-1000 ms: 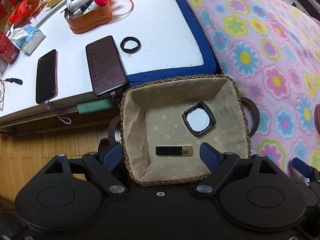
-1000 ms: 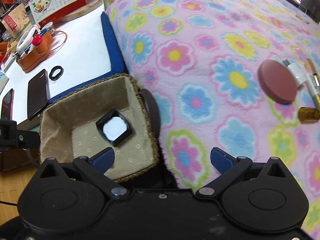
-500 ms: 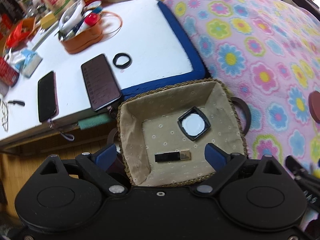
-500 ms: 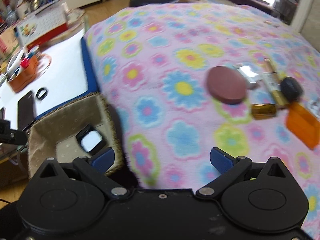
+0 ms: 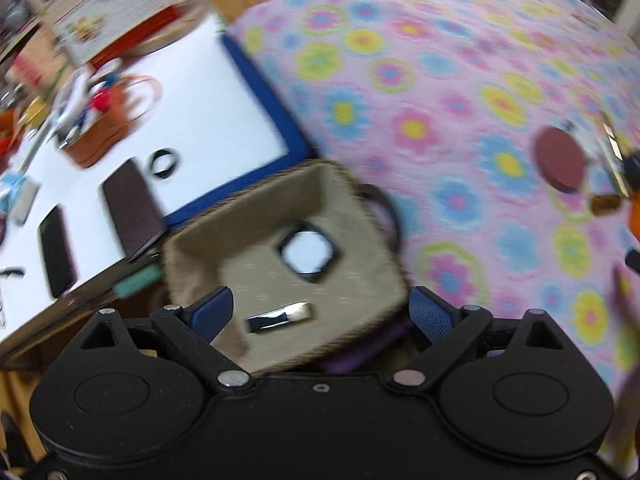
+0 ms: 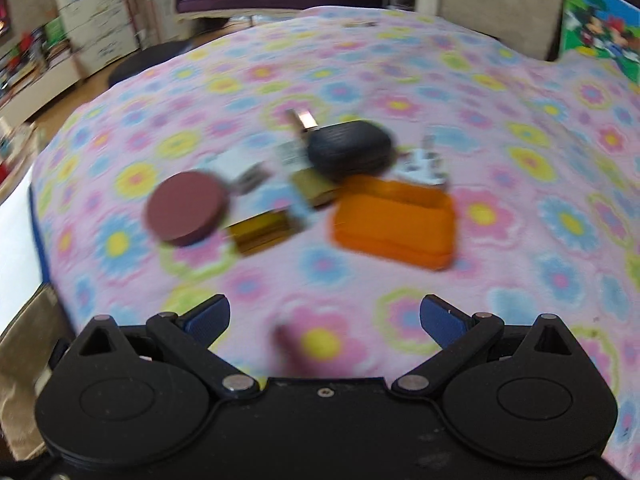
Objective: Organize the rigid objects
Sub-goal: 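Move both tools back over the blanket toward the remaining items, then grasp the orange tray with the right gripper while the left grasps the brown compact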
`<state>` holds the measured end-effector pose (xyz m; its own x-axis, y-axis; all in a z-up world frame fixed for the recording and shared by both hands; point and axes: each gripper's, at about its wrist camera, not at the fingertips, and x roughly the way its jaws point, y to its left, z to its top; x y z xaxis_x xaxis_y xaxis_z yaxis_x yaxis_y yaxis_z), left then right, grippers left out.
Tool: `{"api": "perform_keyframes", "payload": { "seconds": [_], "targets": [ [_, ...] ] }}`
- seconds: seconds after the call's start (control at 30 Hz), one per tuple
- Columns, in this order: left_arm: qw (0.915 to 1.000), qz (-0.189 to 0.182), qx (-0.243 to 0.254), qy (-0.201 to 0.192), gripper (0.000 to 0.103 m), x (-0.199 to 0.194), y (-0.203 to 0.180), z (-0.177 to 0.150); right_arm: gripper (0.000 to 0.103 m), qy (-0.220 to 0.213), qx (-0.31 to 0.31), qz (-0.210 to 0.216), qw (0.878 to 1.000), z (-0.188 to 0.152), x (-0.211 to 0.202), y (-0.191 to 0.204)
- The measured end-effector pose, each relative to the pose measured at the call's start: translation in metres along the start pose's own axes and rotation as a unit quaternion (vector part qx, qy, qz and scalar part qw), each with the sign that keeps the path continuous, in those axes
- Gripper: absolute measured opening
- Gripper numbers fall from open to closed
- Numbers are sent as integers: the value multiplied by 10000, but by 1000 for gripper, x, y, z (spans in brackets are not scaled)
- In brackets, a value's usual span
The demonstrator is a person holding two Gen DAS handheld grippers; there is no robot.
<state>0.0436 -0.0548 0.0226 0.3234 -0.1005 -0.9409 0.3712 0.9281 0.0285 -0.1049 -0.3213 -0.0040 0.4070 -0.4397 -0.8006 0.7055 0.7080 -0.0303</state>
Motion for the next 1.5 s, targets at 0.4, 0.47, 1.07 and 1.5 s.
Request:
{"api": "perform_keyframes", "payload": {
  "seconds": [0.4,0.47,1.07,1.5],
  "targets": [
    [9956,-807,431,212,92,12,-96,19,102,-155,-726,270,9969,36,28,-53],
    [9954,-822,410,284,92,20,-107,20,101,-164,-1277,216,9914,37,34,-51],
    [9951,-625,651,395,92,37,-123,9,84,117,-3003,1305,9448,-3,31,-36],
    [9937,-858,719,108,92,31,-128,13,76,160,-2207,871,9713,24,65,-11]
  ]
}}
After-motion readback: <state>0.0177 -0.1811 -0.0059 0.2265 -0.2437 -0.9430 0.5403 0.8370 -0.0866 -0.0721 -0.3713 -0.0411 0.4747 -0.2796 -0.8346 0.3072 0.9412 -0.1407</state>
